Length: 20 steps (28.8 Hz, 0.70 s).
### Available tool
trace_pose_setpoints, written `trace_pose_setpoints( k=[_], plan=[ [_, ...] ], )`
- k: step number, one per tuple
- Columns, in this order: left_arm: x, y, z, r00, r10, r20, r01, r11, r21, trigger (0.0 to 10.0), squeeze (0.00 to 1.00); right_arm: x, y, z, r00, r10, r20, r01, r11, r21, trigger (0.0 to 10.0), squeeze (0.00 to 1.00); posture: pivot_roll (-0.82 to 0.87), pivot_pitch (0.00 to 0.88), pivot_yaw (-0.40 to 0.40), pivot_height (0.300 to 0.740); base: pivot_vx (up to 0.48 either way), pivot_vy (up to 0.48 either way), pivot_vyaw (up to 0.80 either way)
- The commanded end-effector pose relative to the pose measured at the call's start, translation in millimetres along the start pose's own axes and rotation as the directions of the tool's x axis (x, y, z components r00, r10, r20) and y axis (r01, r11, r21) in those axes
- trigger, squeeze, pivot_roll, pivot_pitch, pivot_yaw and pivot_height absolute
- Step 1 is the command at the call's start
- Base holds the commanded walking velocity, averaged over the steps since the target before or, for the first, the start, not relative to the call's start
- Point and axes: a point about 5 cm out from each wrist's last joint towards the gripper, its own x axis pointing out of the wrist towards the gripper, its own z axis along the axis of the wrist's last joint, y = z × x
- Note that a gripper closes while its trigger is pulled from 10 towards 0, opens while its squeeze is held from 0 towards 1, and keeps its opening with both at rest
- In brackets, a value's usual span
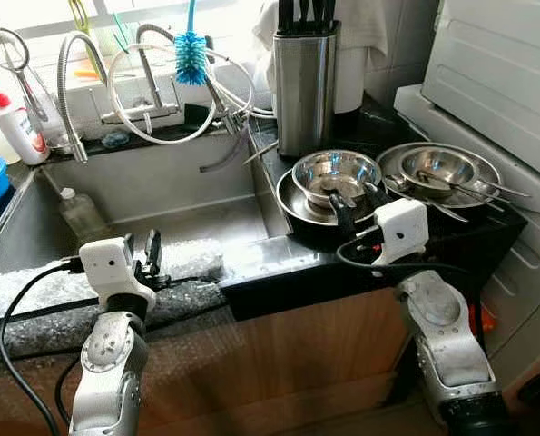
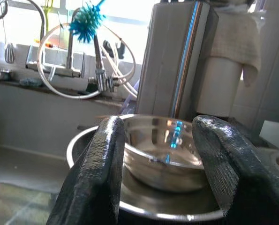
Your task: Kitchen organization
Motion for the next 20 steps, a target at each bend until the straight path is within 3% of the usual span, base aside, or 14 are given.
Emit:
trace_pose_setpoints(
  k=[1, 20],
  plan=[
    [1.2, 0.2, -2.3, 1.000, 0.006, -0.006, -0.006, 1.000, 0.012, 10.0, 0.00, 2.8, 1.7, 0.3, 1.000, 0.012, -0.005, -0.012, 1.000, -0.005, 10.0, 0.00, -0.02, 0.000, 0.110, 0.740, 0.000, 0.000, 0.00],
    [1.5, -1.1, -3.4, 1.000, 0.008, -0.008, -0.008, 1.000, 0.007, 10.0, 0.00, 3.0, 1.5, -15.4, 0.995, 0.008, -0.096, -0.012, 0.999, -0.035, 10.0, 0.00, -0.02, 0.000, 0.107, 0.740, 0.000, 0.000, 0.00]
  ],
)
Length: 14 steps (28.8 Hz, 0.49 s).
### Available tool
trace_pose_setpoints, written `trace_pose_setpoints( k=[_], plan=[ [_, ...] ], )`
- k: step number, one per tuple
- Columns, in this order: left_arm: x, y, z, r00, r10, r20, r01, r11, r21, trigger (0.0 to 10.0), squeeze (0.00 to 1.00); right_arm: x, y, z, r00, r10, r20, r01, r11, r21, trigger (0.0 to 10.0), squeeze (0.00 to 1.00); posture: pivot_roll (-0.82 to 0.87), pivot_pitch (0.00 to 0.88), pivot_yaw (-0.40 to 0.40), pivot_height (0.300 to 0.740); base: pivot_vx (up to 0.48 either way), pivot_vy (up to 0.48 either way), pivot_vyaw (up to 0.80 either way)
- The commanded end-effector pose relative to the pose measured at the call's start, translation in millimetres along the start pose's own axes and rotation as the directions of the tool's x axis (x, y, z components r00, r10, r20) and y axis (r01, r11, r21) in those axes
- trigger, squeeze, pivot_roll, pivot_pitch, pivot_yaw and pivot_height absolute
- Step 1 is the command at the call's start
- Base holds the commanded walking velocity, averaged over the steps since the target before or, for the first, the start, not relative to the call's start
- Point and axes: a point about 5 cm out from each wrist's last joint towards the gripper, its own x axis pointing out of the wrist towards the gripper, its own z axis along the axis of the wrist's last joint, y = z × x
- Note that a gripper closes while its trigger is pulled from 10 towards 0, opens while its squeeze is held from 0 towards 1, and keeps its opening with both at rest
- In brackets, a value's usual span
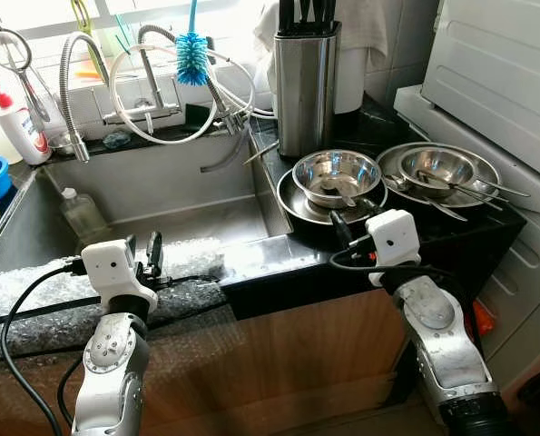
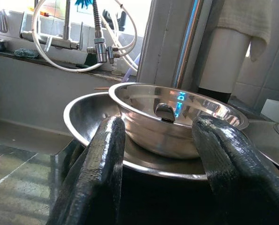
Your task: Kitchen organization
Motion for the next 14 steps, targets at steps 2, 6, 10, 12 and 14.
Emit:
trace_pose_setpoints(
  k=[2, 6, 10, 12, 14],
  plan=[
    [1.9, -0.5, -0.1, 1.000, 0.006, -0.002, -0.006, 1.000, 0.012, 10.0, 0.00, 4.7, -1.0, 1.8, 1.000, -0.005, -0.001, 0.005, 1.000, -0.008, 10.0, 0.00, -0.02, 0.000, 0.107, 0.740, 0.000, 0.000, 0.00],
    [2.1, -0.7, 0.3, 1.000, 0.007, 0.001, -0.007, 1.000, 0.012, 10.0, 0.00, 5.8, -2.9, 1.8, 1.000, -0.021, 0.004, 0.021, 1.000, -0.007, 10.0, 0.00, -0.02, 0.000, 0.108, 0.740, 0.000, 0.000, 0.00],
    [2.6, -0.8, 0.6, 1.000, 0.008, 0.003, -0.008, 1.000, 0.010, 10.0, 0.00, 7.0, -4.0, 2.6, 1.000, -0.025, 0.009, 0.025, 1.000, -0.008, 10.0, 0.00, -0.02, 0.000, 0.108, 0.740, 0.000, 0.000, 0.00],
    [3.0, -1.2, 0.9, 1.000, 0.009, 0.006, -0.009, 1.000, 0.009, 10.0, 0.00, 8.2, -5.5, 3.7, 0.999, -0.031, 0.018, 0.032, 0.999, -0.011, 10.0, 0.00, -0.01, 0.000, 0.107, 0.740, 0.000, 0.000, 0.00],
    [3.2, -1.4, 1.1, 1.000, 0.009, 0.007, -0.009, 1.000, 0.009, 10.0, 0.00, 9.8, -7.2, 4.8, 0.999, -0.036, 0.024, 0.036, 0.999, -0.014, 10.0, 0.00, -0.01, 0.000, 0.108, 0.740, 0.000, 0.000, 0.00]
  ],
)
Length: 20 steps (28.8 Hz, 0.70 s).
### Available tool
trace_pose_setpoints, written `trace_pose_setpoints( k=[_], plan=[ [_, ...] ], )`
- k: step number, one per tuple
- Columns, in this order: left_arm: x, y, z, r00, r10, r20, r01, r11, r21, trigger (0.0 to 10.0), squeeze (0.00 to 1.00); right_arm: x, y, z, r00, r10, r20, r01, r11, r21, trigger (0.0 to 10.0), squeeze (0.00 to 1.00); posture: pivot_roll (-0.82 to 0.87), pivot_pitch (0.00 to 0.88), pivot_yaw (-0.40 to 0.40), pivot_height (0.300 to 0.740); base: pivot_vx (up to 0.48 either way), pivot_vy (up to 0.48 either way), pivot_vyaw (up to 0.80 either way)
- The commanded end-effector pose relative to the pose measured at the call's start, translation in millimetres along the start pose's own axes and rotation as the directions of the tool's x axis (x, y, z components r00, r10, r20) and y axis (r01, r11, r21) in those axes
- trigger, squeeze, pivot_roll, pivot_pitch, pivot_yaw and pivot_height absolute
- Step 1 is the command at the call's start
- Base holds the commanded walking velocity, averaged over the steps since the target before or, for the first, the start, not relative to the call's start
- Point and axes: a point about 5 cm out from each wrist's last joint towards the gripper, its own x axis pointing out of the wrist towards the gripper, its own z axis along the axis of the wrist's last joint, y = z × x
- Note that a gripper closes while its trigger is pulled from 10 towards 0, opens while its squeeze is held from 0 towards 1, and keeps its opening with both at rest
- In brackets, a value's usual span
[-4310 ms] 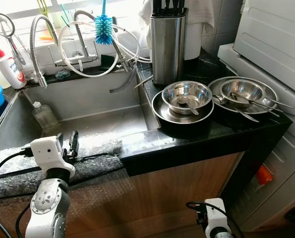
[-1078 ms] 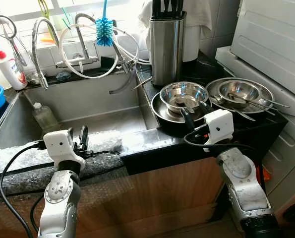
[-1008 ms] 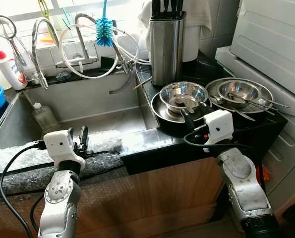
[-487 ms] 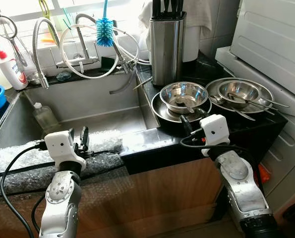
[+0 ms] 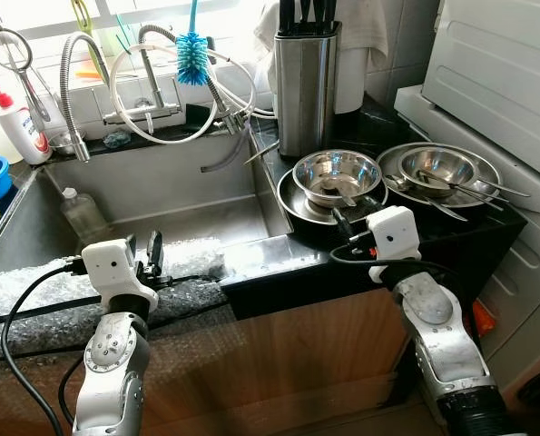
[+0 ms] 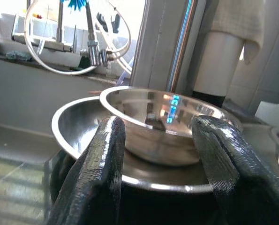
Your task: Kitchen organization
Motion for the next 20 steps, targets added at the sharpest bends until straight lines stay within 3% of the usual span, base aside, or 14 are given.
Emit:
trace_pose_setpoints(
  k=[1, 8, 9, 11, 12, 20],
  plan=[
    [2.2, -0.7, 0.8, 1.000, 0.007, 0.005, -0.007, 1.000, 0.012, 10.0, 0.00, 5.7, -5.4, 4.6, 1.000, -0.017, 0.018, 0.017, 1.000, -0.014, 10.0, 0.00, -0.01, 0.000, 0.108, 0.740, 0.000, 0.000, 0.00],
    [2.4, -0.1, 1.4, 1.000, 0.011, 0.006, -0.011, 1.000, 0.015, 10.0, 0.00, 13.7, -10.8, 7.3, 0.999, -0.019, 0.036, 0.020, 0.999, -0.025, 10.0, 0.00, -0.01, 0.000, 0.106, 0.740, 0.000, 0.000, 0.00],
    [2.4, -0.1, 1.4, 1.000, 0.010, 0.006, -0.010, 1.000, 0.016, 10.0, 0.00, 15.1, -11.7, 7.9, 0.999, -0.023, 0.041, 0.024, 0.999, -0.025, 1.4, 0.00, -0.01, 0.000, 0.106, 0.740, 0.000, 0.000, 0.00],
    [2.5, 0.0, 1.4, 1.000, 0.009, 0.005, -0.009, 1.000, 0.016, 10.0, 0.00, 16.0, -12.2, 8.3, 0.999, -0.025, 0.043, 0.026, 0.999, -0.025, 1.4, 0.00, -0.01, 0.000, 0.106, 0.740, 0.000, 0.000, 0.00],
    [2.5, 0.1, 1.5, 1.000, 0.010, 0.005, -0.010, 1.000, 0.017, 10.0, 0.00, 16.5, -12.5, 9.0, 0.998, -0.029, 0.047, 0.030, 0.999, -0.021, 0.0, 0.00, 0.00, 0.000, 0.105, 0.740, 0.000, 0.000, 0.00],
    [1.8, -0.4, 0.4, 1.000, 0.008, -0.001, -0.008, 1.000, 0.020, 10.0, 0.00, 15.7, -8.2, 5.9, 0.999, -0.021, 0.046, 0.022, 1.000, -0.017, 0.0, 0.00, 0.00, 0.000, 0.107, 0.740, 0.000, 0.000, 0.00]
  ],
)
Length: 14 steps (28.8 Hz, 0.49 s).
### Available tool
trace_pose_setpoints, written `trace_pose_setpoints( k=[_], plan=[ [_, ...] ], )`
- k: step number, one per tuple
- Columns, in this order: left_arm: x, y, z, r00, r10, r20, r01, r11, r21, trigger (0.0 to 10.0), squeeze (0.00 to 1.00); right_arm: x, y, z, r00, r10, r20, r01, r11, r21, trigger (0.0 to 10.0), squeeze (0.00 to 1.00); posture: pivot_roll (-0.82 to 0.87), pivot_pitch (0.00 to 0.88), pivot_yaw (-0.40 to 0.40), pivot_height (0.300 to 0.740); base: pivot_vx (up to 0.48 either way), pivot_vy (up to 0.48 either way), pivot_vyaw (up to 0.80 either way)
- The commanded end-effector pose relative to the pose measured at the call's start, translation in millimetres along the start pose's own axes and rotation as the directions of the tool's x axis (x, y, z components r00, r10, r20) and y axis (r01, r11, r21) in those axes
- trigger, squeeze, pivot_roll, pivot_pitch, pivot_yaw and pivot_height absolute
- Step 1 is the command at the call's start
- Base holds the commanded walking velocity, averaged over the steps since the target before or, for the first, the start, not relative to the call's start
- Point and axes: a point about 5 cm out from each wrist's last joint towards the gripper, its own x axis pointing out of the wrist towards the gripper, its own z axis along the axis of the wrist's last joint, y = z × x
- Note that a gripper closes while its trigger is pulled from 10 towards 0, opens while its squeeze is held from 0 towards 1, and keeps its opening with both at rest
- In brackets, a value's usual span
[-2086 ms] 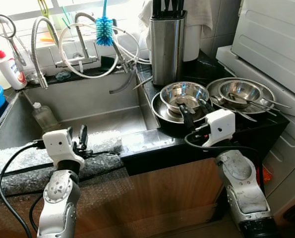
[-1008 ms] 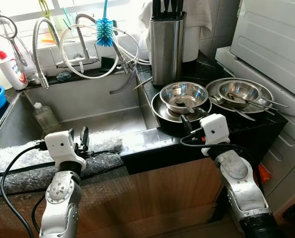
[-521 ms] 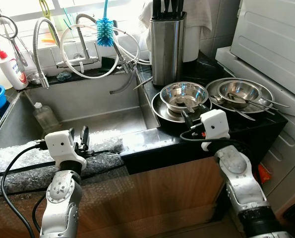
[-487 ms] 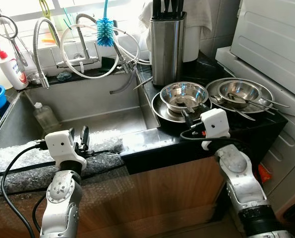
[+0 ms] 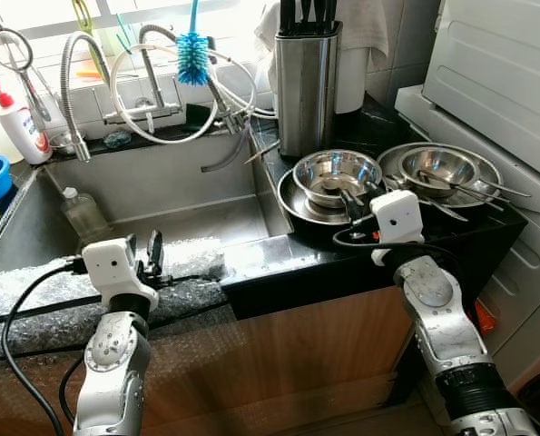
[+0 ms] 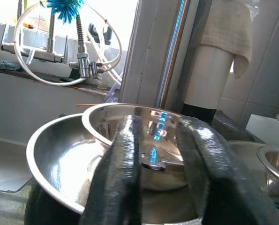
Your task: Kitchen organization
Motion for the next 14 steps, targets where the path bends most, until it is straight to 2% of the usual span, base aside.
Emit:
trace_pose_setpoints(
  k=[1, 14],
  plan=[
    [1.5, 0.1, 0.2, 1.000, 0.006, -0.002, -0.006, 1.000, 0.020, 10.0, 0.00, 2.9, 2.0, 2.2, 1.000, 0.005, 0.012, -0.005, 1.000, 0.001, 0.0, 0.00, 0.00, 0.000, 0.107, 0.740, 0.000, 0.000, 0.00],
    [3.0, -0.7, 0.8, 1.000, 0.004, 0.001, -0.004, 1.000, 0.027, 10.0, 0.00, 8.9, -3.2, 11.1, 0.999, -0.016, 0.045, 0.016, 1.000, -0.003, 0.0, 0.00, -0.01, 0.000, 0.108, 0.740, 0.000, 0.000, 0.00]
  ],
)
